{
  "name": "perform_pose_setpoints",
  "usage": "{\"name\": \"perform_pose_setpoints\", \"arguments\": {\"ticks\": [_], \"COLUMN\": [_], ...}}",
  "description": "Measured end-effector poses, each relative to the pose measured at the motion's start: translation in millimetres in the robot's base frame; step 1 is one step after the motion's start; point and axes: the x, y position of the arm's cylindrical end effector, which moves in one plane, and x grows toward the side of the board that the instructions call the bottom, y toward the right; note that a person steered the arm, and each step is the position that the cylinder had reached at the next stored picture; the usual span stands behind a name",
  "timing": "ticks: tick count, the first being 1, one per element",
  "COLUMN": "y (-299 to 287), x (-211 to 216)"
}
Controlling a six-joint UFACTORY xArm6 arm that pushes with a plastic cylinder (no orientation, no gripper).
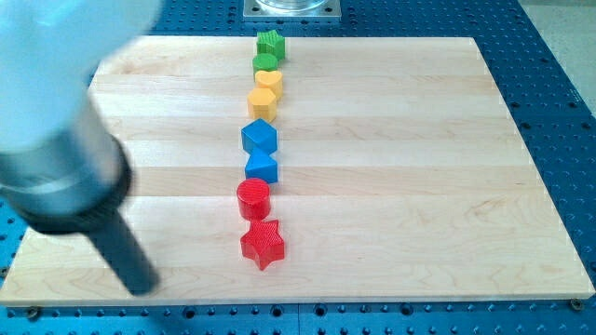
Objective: Push the red star below the red circle
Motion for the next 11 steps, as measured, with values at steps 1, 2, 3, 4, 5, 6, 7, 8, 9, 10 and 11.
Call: {"name": "perform_pose_setpoints", "arguments": {"ticks": [1,2,3,4,5,6,7,8,9,10,11], "y": [10,55,151,166,145,139,138,134,118,112,108], "x": [0,0,-1,-12,-12,-18,-29,-30,-30,-30,-17]}}
